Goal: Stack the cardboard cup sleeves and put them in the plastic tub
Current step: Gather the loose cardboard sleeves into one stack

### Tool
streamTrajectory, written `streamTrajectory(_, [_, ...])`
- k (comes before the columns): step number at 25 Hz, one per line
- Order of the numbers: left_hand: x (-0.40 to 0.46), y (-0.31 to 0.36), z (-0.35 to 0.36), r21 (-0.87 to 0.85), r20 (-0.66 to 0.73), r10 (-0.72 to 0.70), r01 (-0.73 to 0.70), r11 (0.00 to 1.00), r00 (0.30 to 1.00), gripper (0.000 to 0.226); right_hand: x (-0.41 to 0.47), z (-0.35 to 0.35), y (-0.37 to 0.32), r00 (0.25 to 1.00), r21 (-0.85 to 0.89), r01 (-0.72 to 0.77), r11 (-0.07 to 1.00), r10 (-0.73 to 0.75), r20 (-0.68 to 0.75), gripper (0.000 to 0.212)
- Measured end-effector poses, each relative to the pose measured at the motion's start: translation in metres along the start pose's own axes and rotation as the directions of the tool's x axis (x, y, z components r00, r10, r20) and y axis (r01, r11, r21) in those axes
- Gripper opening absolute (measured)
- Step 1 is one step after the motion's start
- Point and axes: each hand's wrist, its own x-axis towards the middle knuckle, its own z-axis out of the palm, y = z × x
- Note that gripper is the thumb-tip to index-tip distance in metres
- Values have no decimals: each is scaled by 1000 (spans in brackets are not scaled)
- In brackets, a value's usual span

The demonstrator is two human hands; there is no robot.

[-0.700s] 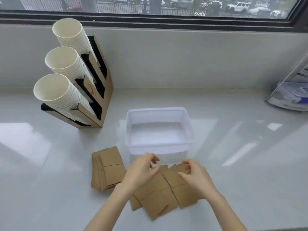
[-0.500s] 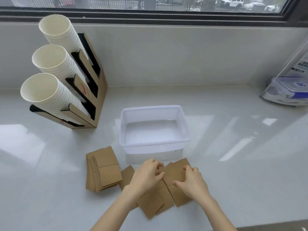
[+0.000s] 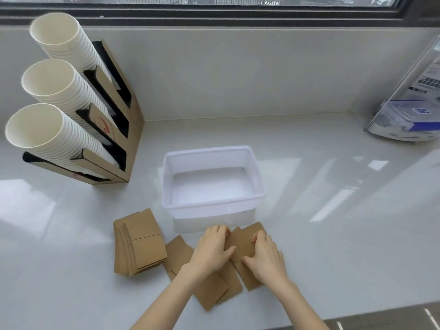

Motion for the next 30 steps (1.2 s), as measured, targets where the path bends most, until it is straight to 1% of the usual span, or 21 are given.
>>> streamTrajectory(3, [-1, -1, -3, -181, -53, -28, 18, 983, 998, 23, 0, 0, 2, 997, 97, 63, 993, -59, -47, 34])
streamTrajectory(5, [-2, -1, -7, -286, -84, -84, 56, 957, 993, 14, 0, -1, 1, 993, 154, 103, 983, -94, -69, 31])
streamTrajectory(7, [-4, -2, -11, -390, -84, -131, 88, 917, 988, 16, 1, -3, -2, 990, 214, 132, 968, -119, -72, 24])
streamTrajectory(9, [-9, -5, -17, -474, -67, -163, 112, 874, 984, 16, 2, -6, -2, 991, 329, 127, 936, -103, -90, 15])
streamTrajectory(10, [-12, -7, -19, -506, -61, -177, 122, 854, 982, 11, 3, -7, -1, 991, 390, 109, 915, -70, -112, 11])
streamTrajectory(11, [-15, -10, -22, -534, -56, -196, 137, 834, 979, 5, 3, -8, 1, 990, 414, 89, 906, -33, -140, 11])
streamTrajectory(12, [-19, -14, -25, -552, -51, -216, 153, 820, 975, 7, 4, -8, 2, 986, 379, 63, 923, 2, -169, 18])
streamTrajectory(14, [-24, -23, -31, -576, -48, -265, 190, 795, 963, 17, 6, -6, 7, 980, 166, -60, 984, 90, -177, 45])
streamTrajectory(15, [-27, -27, -33, -591, -49, -285, 203, 781, 957, 18, 6, -4, 9, 977, 46, -133, 990, 139, -162, 59])
streamTrajectory(16, [-30, -29, -36, -609, -54, -304, 209, 765, 951, 16, 7, -1, 9, 974, -49, -181, 982, 172, -150, 68])
streamTrajectory(17, [-33, -31, -37, -633, -59, -319, 211, 745, 946, 13, 6, 3, 9, 973, -108, -197, 974, 181, -142, 71])
streamTrajectory(19, [-37, -32, -38, -679, -71, -342, 206, 705, 937, 7, 6, 6, 7, 977, -131, -187, 974, 169, -133, 68])
streamTrajectory(22, [-41, -34, -40, -707, -88, -366, 200, 678, 926, 9, 9, 8, 4, 980, -37, -167, 985, 161, -120, 62])
streamTrajectory(24, [-43, -36, -41, -724, -83, -376, 204, 659, 923, 13, 9, 5, 3, 984, 85, -121, 989, 131, -123, 63])
streamTrajectory(25, [-45, -37, -42, -732, -79, -384, 208, 649, 920, 13, 9, 3, 2, 989, 141, -61, 988, 79, -129, 65])
streamTrajectory(28, [-49, -39, -44, -740, -68, -372, 204, 641, 926, 11, 5, -3, -8, 978, 243, 200, 949, -178, -111, 67])
streamTrajectory(30, [-51, -39, -43, -746, -62, -356, 194, 638, 932, 13, 1, -2, -21, 941, 234, 337, 912, -335, -49, 66])
